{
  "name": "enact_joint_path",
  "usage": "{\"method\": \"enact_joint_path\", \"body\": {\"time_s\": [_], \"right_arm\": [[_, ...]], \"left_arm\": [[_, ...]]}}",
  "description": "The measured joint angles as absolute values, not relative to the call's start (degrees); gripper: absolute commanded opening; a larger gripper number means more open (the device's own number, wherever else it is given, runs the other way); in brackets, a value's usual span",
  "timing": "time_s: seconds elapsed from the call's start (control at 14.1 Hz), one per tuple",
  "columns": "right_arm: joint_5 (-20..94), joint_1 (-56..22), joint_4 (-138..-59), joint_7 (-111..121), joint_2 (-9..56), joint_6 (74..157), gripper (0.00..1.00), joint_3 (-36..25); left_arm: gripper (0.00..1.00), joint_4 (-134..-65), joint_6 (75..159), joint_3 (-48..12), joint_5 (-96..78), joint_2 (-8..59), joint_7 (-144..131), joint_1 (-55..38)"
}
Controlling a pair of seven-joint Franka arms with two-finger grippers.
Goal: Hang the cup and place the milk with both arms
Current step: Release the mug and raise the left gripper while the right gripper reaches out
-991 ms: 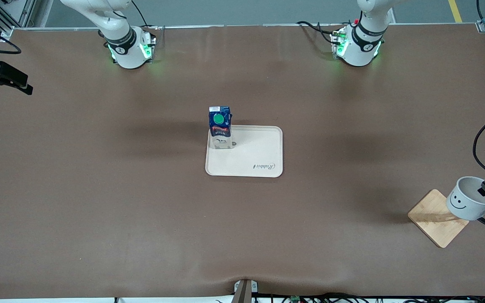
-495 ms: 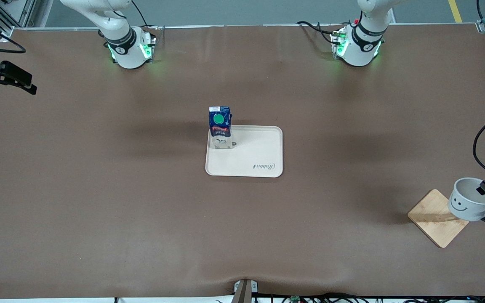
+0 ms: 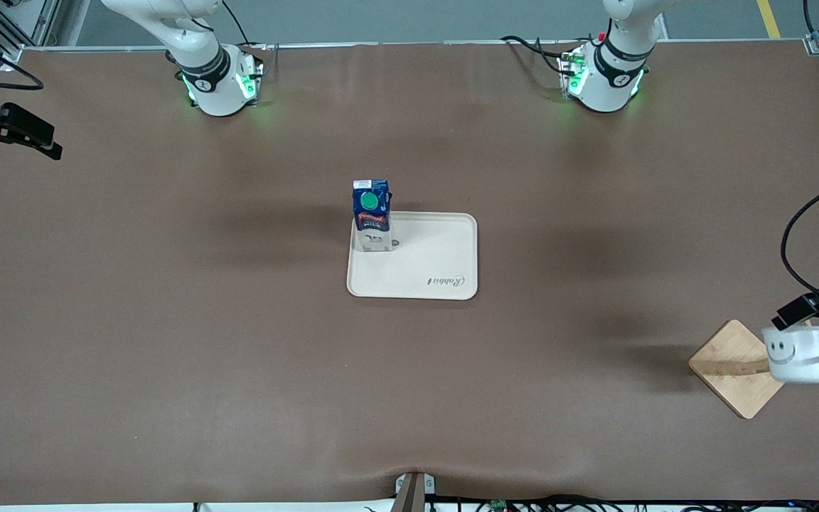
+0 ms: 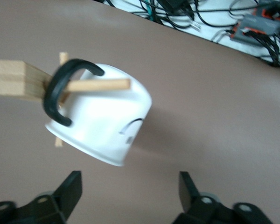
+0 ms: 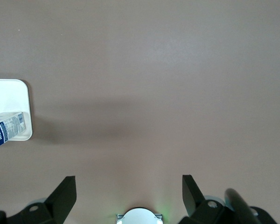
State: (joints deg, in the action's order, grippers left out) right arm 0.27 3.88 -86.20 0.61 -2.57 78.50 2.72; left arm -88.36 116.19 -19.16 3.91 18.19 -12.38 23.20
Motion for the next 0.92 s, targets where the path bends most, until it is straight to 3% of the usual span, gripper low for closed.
{"method": "enact_joint_path", "body": {"time_s": [0.42, 0.71, 0.92], "right_arm": [[0.27, 3.73, -86.31, 0.61, 1.54, 78.59, 1.0, 2.72], [0.27, 3.15, -86.23, 0.61, 6.72, 78.89, 1.0, 2.72], [0.28, 0.69, -85.61, 0.78, 7.19, 79.25, 1.0, 2.78]], "left_arm": [[1.0, -88.02, 103.35, -25.77, 4.49, 11.51, -12.38, 23.05], [1.0, -88.03, 97.32, -31.11, 4.59, 8.88, -12.8, 22.87], [1.0, -88.03, 94.44, -32.9, 4.64, 7.05, -13.07, 22.79]]}}
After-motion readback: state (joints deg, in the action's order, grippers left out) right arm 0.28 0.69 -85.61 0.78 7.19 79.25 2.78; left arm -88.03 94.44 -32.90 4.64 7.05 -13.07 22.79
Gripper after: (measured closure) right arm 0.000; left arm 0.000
